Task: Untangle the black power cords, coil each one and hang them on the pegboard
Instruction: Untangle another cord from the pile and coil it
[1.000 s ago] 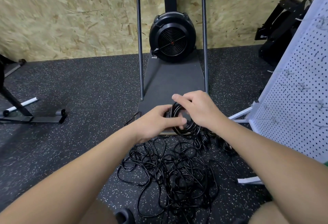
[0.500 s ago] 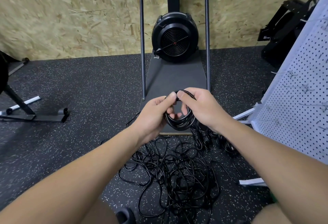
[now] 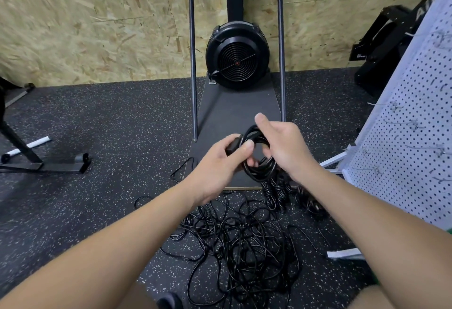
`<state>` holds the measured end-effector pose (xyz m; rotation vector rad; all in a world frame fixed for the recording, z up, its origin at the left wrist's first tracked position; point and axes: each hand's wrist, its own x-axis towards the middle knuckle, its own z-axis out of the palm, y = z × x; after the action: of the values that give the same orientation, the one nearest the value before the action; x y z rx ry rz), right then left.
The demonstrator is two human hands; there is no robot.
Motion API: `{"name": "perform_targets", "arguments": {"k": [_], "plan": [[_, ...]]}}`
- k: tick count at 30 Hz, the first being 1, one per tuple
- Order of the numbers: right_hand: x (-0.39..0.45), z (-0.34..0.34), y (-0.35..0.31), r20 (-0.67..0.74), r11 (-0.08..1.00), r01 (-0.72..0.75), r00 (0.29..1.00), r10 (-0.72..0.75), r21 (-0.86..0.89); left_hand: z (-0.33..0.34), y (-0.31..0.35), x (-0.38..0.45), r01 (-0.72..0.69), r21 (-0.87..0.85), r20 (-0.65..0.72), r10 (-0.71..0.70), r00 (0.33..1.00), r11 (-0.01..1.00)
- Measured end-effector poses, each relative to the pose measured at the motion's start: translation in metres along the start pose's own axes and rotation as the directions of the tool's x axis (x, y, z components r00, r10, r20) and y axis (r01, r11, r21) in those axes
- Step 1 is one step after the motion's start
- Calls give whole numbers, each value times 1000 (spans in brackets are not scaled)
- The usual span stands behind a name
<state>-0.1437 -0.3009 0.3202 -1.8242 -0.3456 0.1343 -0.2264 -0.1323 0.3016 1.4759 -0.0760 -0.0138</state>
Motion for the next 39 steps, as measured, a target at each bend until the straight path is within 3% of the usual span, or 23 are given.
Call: {"name": "perform_targets", "arguments": {"k": [3,10,14,20,23,26,28,30,32,36,39], "plan": [[-4,-2,-2,86,992,77,994,-69,-96,-5,3,2,3,-129,-87,-15,996,992],[-14,24,-6,-26,982,160,986,-163,-105,-7,12,13,15,-273,-167,-63,984,962],[-13,22,4,63,941,283,959,-275,-187,-20,14,19,77,-130,-253,-108,961,989],[-2,-15,7,348,874,369,902,-255,-317,-36,12,17,133,86,-343,-96,935,987],[3,-31,4,394,868,369,891,-227,-333,-38,14,13,175,270,-319,-84,944,947],[6,-38,8,410,849,403,877,-250,-343,-38,16,8,201,393,-194,-133,972,897],[10,-41,15,394,768,465,869,-299,-441,-33,15,6,229,396,-105,-204,973,889],[14,-43,20,420,547,557,830,-366,-624,-29,13,6,246,379,-69,-238,969,892],[17,-40,18,427,453,529,848,-315,-718,-27,12,8,252,354,-93,-235,968,901],[15,-28,19,403,520,476,879,-255,-710,-27,16,7,233,292,-94,-214,972,928],[14,-18,25,341,732,390,913,-226,-559,-22,17,3,214,301,-47,-210,977,929]]}}
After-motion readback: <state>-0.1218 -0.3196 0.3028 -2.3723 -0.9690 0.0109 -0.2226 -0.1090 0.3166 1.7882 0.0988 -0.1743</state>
